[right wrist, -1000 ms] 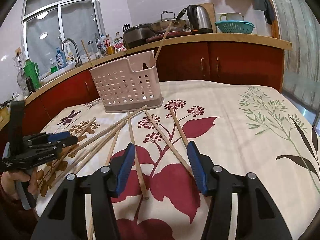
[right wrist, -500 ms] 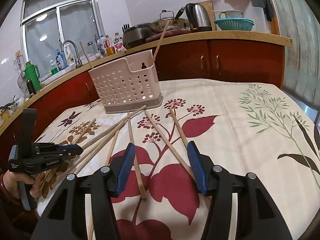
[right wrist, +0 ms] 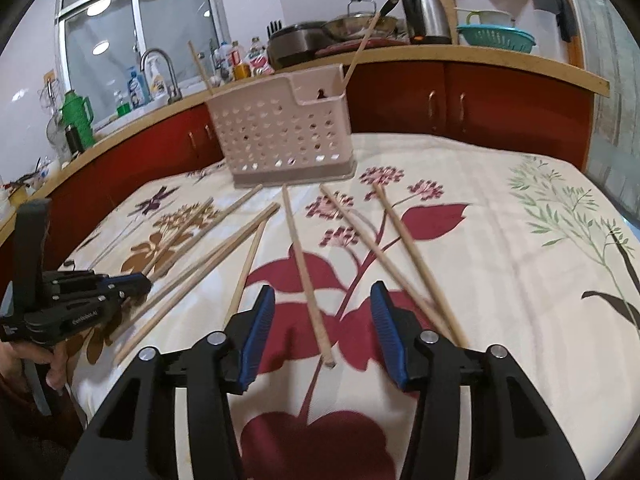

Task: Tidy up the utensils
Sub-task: 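Lower the left gripper onto another chopstick and close it while the right gripper grasps one too, then lift both held chopsticks and carry them above the pink caddy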

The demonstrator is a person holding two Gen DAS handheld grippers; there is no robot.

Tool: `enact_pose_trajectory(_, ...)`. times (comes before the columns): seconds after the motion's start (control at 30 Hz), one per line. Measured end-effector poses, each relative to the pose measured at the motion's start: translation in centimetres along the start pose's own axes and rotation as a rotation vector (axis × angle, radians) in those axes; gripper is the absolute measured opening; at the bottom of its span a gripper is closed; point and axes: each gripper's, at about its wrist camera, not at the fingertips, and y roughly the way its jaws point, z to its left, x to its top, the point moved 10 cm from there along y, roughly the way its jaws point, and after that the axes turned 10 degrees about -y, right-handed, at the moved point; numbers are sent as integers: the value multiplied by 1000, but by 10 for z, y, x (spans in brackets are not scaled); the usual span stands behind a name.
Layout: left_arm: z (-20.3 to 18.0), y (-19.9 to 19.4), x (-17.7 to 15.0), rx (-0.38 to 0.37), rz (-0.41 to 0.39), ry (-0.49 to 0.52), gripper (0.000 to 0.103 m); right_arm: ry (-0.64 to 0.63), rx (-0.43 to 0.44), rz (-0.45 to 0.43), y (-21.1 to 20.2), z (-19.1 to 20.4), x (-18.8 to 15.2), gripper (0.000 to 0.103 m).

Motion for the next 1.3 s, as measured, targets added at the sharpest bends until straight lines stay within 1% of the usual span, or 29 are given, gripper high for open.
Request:
enact_pose_trajectory(0.1,3,-3,-2,-3,-3,-8,7,-9,9,27,4,5,-6,42)
enact_pose_trajectory(0.23,3,-3,-2,-10,-6,-15,7,-15,-1,48,7,6,-9,40)
enact_pose_trajectory(0.33,3,-3,-3,-13,-10,-16,7,-16,-10,89,15,5,-15,37)
enact_pose_trajectory(0.37,3,-3,-3,-14,-11,-16,7,-13,-9,108,18,4,-18,34)
enact_pose_trajectory(0.43,3,-3,-3,-16,-12,-17,7,-27,-21,113,18,4,-21,28)
enact_pose_trajectory(0.47,4,-3,-3,-15,-12,-17,7,-40,-30,118,18,3,-21,18)
enact_pose_trajectory(0.5,3,-4,-3,-16,-13,-18,7,-45,-24,120,17,3,-22,10)
enact_pose_trajectory(0.57,3,-4,-4,-17,-15,-20,7,-33,-11,119,15,2,-24,9)
enact_pose_trajectory(0.77,4,-6,-4,-19,-16,-28,7,-32,-11,103,7,3,-24,7)
enact_pose_trajectory(1.07,7,-33,11,-25,-101,-45,7,-79,-58,-4,-28,7,6,7)
enact_pose_trajectory(1.3,6,-58,25,-35,-172,-52,7,-93,-78,-88,-53,8,31,7)
